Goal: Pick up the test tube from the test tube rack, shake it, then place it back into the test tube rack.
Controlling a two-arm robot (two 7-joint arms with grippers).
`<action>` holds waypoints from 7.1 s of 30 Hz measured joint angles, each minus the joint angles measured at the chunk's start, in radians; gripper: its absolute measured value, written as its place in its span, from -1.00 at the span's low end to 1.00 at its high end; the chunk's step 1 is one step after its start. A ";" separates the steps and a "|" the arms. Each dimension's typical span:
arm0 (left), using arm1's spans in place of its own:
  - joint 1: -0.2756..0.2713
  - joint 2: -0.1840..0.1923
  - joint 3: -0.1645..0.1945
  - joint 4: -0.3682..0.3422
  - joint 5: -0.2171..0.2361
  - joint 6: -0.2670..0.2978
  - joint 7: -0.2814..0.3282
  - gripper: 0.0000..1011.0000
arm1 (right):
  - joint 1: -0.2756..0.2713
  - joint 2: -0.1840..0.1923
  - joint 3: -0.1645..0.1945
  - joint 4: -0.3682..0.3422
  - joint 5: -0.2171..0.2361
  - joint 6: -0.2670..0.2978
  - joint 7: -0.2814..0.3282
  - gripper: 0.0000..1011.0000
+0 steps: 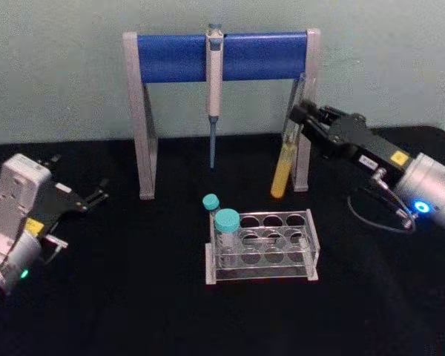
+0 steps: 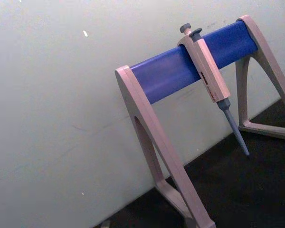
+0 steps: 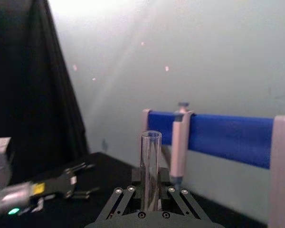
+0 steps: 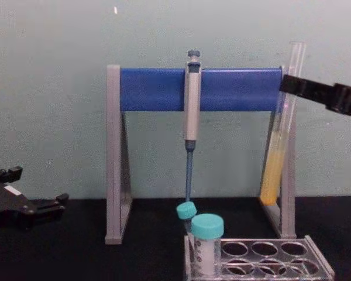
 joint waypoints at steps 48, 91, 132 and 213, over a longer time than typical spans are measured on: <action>0.000 0.000 0.000 0.000 0.000 0.000 0.000 0.98 | 0.060 -0.040 -0.066 0.038 -0.058 -0.054 -0.023 -0.56; 0.000 0.000 0.000 0.000 0.000 0.000 0.000 0.98 | 0.035 -0.026 -0.077 -0.002 -0.250 -0.145 -0.196 -0.56; 0.000 0.000 0.000 0.000 0.000 0.000 0.000 0.98 | 0.002 0.043 -0.061 -0.031 -0.160 -0.138 -0.124 -0.56; 0.000 0.000 0.000 0.000 0.000 0.000 0.000 0.98 | 0.020 0.013 -0.149 0.113 -0.178 -0.156 -0.015 -0.56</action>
